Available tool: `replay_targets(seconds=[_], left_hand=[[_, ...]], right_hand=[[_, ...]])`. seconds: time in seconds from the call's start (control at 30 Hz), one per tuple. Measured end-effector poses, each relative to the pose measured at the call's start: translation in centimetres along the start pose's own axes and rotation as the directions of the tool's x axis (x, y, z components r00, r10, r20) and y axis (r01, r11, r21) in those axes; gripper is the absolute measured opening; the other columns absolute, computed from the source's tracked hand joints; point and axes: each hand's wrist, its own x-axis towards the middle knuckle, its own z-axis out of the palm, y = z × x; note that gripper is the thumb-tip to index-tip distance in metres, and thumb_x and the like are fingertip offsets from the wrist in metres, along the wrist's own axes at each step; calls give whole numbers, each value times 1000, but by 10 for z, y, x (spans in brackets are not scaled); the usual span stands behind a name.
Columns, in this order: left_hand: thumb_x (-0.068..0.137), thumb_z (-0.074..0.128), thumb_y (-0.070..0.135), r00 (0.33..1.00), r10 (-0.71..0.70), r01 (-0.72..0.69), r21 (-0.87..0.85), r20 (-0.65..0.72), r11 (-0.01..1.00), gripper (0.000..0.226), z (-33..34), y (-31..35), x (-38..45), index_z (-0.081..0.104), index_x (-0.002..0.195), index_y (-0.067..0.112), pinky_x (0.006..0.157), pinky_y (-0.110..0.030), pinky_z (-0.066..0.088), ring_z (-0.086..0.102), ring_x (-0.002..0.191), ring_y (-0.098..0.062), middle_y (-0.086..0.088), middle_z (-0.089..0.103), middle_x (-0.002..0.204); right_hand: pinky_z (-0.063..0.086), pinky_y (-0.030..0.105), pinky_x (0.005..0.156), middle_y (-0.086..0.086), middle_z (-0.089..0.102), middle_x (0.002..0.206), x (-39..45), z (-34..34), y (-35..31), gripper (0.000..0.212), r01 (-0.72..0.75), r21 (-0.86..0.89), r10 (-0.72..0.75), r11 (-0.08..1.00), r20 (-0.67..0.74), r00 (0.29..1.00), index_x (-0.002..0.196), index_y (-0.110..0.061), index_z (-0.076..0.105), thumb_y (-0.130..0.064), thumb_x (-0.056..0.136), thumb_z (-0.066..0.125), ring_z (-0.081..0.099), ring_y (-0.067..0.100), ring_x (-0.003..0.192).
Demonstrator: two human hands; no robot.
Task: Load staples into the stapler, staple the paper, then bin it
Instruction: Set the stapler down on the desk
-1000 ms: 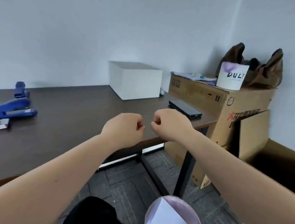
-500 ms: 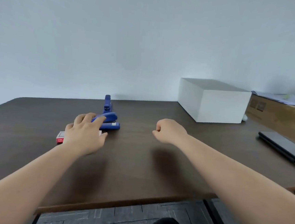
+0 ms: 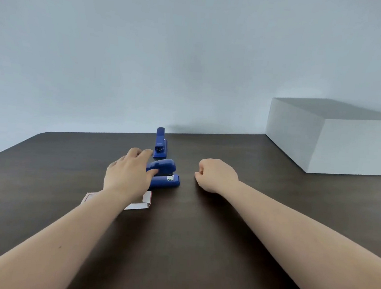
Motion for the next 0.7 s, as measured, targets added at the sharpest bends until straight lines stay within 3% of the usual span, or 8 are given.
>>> replay_targets(seconds=[0.17,0.3,0.4,0.47,0.57,0.63,0.7], left_hand=[[94,44,45,1000,9,-9,-20,24,1000,31,7,6,18,58,117,29,72,-32,45,59,103,-26,0,62,116],[91,43,53,999,43,-44,103,12,994,35,9,19,30,62,111,32,67,-28,40,61,98,-24,2,66,110],[91,41,53,996,81,-86,212,32,974,36,13,32,43,64,97,26,61,-27,38,58,79,-23,1,66,94],[91,40,48,994,99,-106,257,41,960,37,15,41,51,59,84,18,58,-27,37,52,71,-24,-2,60,82],[94,39,40,992,119,-126,260,45,957,39,19,58,60,35,61,19,57,-28,36,47,68,-25,-1,42,64],[95,39,35,992,119,-125,241,40,962,36,25,67,71,34,63,18,60,-29,36,46,70,-24,2,36,62],[93,41,33,996,82,-86,159,27,984,23,34,69,87,42,75,18,61,-28,36,45,73,-22,2,42,68]], right_hand=[[41,31,70,5,62,104,28,7,-2,14,30,-11,-30,999,-6,1000,85,-17,50,-27,92,41,51,25,84],[40,31,69,5,60,98,48,11,-6,14,52,-8,-52,999,-15,999,84,-17,49,-26,92,42,51,26,82],[39,32,69,3,53,91,64,13,-6,13,48,1,-48,999,-16,999,83,-16,47,-24,92,42,49,26,82],[39,32,69,3,52,90,75,13,-3,16,36,14,-35,999,-21,999,79,-16,45,-24,92,42,49,26,81],[38,31,67,3,51,87,91,14,1,27,1,46,0,999,-33,999,64,-20,36,-22,91,42,48,26,79],[38,31,66,3,51,86,101,16,3,29,-21,58,23,998,-41,999,62,-21,33,-20,90,42,48,26,77],[38,30,65,3,52,87,110,17,4,28,-32,69,35,997,-50,998,62,-21,35,-21,90,42,49,26,77]])
